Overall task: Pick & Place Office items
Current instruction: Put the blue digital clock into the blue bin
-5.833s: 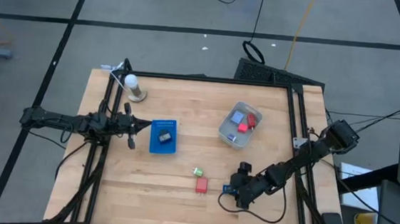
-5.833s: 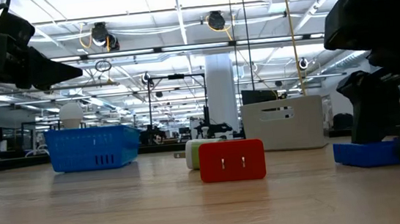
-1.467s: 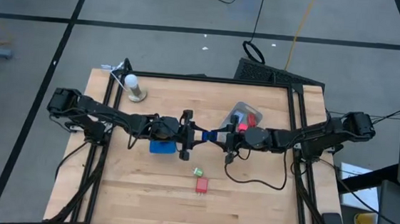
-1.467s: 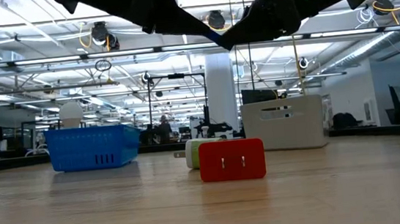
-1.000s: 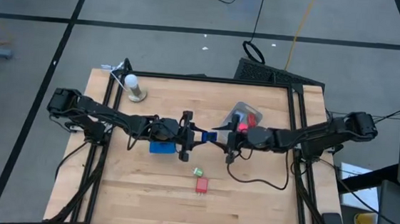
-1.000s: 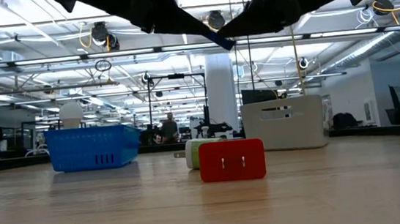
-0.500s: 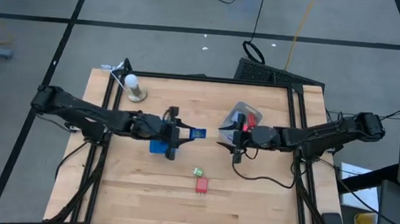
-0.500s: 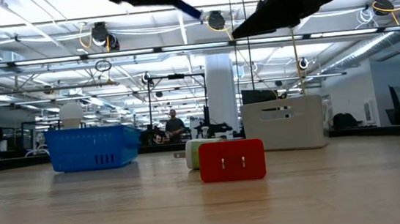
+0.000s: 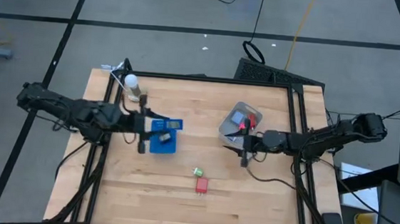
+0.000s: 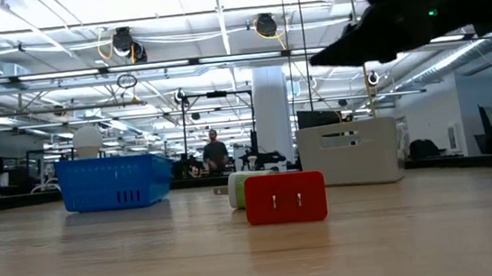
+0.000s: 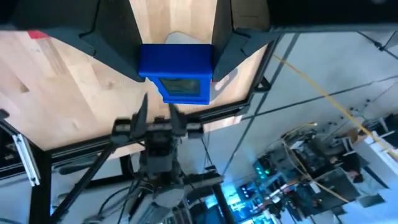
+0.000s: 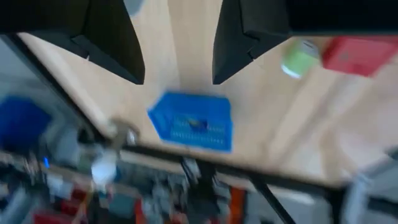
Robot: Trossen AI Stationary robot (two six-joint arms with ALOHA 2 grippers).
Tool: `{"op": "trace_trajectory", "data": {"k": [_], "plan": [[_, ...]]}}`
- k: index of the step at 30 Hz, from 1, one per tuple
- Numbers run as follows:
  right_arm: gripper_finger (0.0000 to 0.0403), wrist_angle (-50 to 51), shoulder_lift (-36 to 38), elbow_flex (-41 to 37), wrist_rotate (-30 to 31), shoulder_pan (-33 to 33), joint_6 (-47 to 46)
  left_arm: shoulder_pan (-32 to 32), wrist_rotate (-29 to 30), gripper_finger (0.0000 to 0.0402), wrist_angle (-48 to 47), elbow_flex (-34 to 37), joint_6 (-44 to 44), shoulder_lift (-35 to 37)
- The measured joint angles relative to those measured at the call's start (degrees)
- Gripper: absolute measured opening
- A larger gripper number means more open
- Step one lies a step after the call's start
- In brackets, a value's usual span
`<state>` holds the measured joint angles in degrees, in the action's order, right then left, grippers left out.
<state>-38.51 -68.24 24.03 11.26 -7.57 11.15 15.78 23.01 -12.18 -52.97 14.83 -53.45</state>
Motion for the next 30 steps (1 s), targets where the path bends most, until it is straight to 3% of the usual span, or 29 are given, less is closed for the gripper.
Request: {"op": "trace_trajectory", "data": {"k": [5,17,23,30], "plan": [[0.0148,-9.4,6.4,-7.1,-4.2,0.0,-0.8,2.0,3.2,0.0158,0.0,5.1,-0.5,7.2],[0.0006,-10.5,20.5,-17.2,-3.8,0.1,-4.2,1.9,3.0,0.0158,3.6,23.9,-2.4,27.7],[0.001,-10.5,20.9,-17.2,-3.8,0.1,-4.6,1.2,-2.7,0.0158,9.9,33.4,1.9,38.1],[0.0003,-10.1,20.9,-17.2,-3.8,0.1,-4.6,-3.8,-9.4,0.0158,14.4,42.1,0.5,42.7]]}}
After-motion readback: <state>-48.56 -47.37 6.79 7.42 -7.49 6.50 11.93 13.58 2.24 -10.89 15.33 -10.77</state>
